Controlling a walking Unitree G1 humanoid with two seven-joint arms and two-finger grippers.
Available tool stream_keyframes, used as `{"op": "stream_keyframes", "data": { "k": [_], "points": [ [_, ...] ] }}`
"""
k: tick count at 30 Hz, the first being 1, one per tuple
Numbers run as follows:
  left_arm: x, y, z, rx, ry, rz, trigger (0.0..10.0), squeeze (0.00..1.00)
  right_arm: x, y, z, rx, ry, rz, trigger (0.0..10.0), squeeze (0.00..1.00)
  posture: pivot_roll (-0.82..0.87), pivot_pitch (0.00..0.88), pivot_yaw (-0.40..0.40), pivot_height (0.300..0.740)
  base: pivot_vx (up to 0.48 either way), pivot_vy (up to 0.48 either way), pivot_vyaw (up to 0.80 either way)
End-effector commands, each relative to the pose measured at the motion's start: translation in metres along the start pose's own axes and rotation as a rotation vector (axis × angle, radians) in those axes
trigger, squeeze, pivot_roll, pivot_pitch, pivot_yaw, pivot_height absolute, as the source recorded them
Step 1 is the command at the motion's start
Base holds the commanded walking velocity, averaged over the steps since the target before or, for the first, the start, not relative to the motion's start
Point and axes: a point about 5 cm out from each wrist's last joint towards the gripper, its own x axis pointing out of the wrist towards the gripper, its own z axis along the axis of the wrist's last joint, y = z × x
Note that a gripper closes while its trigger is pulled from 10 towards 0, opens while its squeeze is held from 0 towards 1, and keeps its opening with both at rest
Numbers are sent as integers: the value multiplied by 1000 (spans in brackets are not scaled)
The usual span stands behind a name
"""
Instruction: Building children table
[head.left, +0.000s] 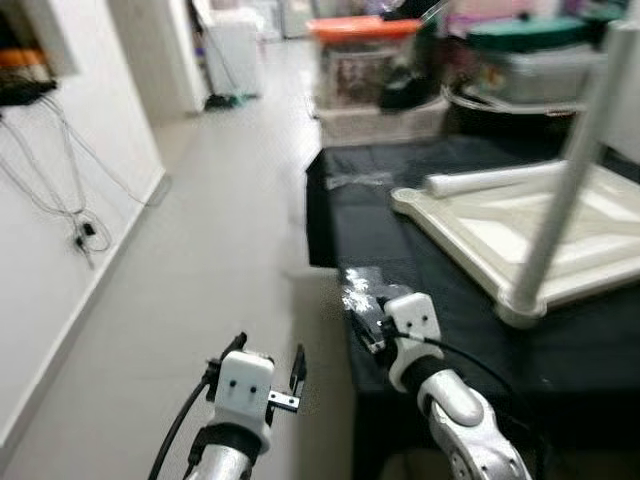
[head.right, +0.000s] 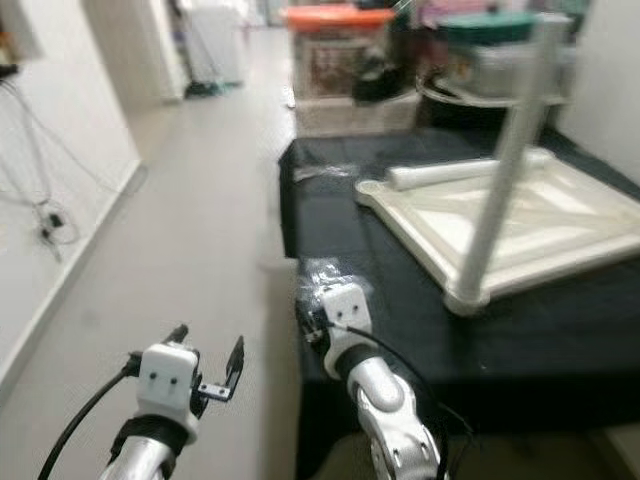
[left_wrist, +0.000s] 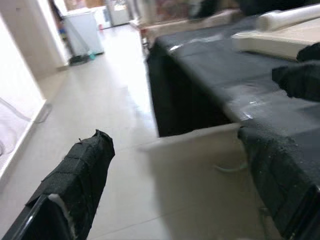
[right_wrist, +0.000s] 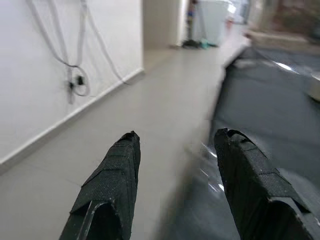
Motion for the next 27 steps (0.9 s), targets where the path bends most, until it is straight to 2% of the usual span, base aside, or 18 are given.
{"op": "stream_keyframes", "data": {
  "k": [1, 4, 9, 10, 11, 14, 15, 19, 22, 27],
  "points": [
    [-1, 4, -3, 11, 14, 24, 10000, 0, 0, 3, 0, 6, -6, 14, 10000, 0, 47, 0, 8, 740, 300, 0, 0],
    [-1, 5, -4, 1, 22, 28, 10000, 0, 2, 3, 3, -2, -19, 14, 10000, 0, 47, 0, 5, 740, 89, 0, 0],
    [-1, 3, -4, -10, 26, 21, 10000, 0, 21, -7, 20, -14, -70, -17, 10000, 0, 47, 0, 4, 740, 0, 0, 0],
    [-1, 3, -4, -14, 28, 21, 10000, 0, 27, -10, 25, -43, -86, -21, 10000, 0, 50, 0, 0, 740, 0, 0, 0],
    [-1, 3, -4, -14, 28, 21, 10000, 0, 27, -10, 25, -43, -86, -21, 10000, 0, 50, 0, 0, 740, 0, 0, 0],
    [-2, 1, -2, -23, 21, 22, 10000, 0, 44, -23, 36, -78, -118, -45, 10000, 0, 57, 0, -5, 740, 0, 0, 0],
    [-2, 1, -2, -23, 21, 22, 10000, 0, 44, -23, 36, -78, -118, -45, 10000, 0, 57, 0, -5, 740, 0, 0, 0],
    [-5, 3, 0, -23, 16, 39, 10000, 0, 69, -42, 48, -101, -115, -101, 10000, 0, 71, 0, -23, 740, 0, 0, -275],
    [-6, 3, 1, -11, 16, 43, 10000, 0, 73, -41, 53, -85, -129, -86, 10000, 0, 71, 0, -23, 740, 0, 0, -508],
    [-6, 5, 1, 21, 3, 62, 10000, 0, 73, -34, 53, -84, -148, -64, 10000, 0, 73, 0, -26, 740, 58, -58, 0]
  ]
}}
